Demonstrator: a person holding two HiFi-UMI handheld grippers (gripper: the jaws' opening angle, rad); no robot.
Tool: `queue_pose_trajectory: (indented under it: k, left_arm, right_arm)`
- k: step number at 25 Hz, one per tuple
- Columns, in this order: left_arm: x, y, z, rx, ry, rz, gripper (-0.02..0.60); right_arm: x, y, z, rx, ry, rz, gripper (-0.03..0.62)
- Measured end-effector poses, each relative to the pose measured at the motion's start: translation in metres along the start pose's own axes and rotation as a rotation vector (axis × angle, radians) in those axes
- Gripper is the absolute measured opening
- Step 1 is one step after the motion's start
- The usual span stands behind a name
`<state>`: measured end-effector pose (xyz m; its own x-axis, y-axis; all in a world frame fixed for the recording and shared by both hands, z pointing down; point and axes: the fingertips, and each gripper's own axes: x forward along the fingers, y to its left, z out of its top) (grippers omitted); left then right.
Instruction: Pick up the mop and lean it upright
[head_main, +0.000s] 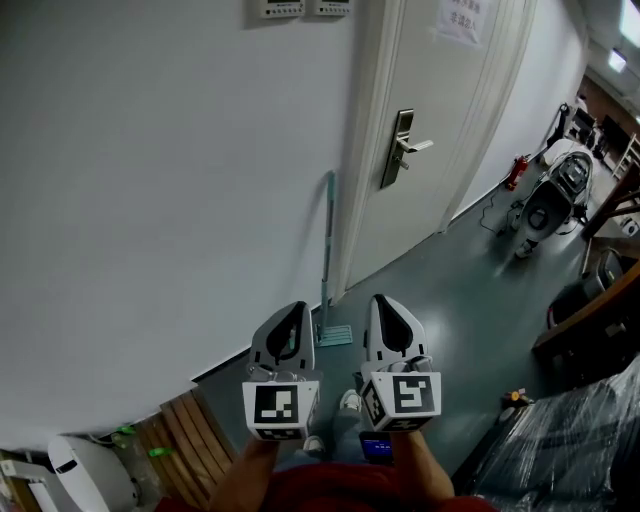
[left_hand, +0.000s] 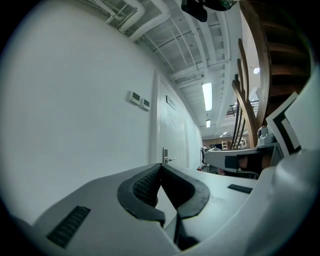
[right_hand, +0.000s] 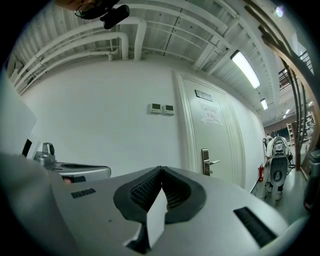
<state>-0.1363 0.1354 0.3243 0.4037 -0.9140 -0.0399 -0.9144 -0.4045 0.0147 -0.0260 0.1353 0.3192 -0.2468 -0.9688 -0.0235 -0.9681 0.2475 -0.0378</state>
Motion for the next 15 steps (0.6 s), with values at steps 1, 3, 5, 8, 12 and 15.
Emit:
queue_pose_trajectory:
  k: [1,3,5,8,12,15]
  left_arm:
    - [0.007,0.002,-0.003,0.0,0.005,0.002,0.014]
    - [0.021,0.007,-0.01,0.028,0.021,0.013,0.014]
    - [0.036,0.012,-0.014,0.053,0.034,0.026,0.014]
    - [0.06,0.011,-0.012,0.018,0.015,0.012,0.014]
    - [0.091,0.017,-0.013,0.019,0.017,0.024,0.014]
    - [0.114,0.021,-0.014,0.041,0.027,0.028,0.014]
  right_arm:
    - [0.007,-0.003,-0.002,0.002,0.006,-0.002,0.017]
    - [0.021,-0.009,-0.004,0.011,0.015,-0.006,0.017]
    - [0.035,-0.017,-0.011,0.024,0.018,0.0,0.017]
    - [0.057,-0.029,-0.016,0.04,0.019,0.002,0.017]
    - [0.089,-0.044,-0.018,0.059,0.037,0.003,0.017]
    - [0.109,-0.055,-0.02,0.047,0.026,0.023,0.017]
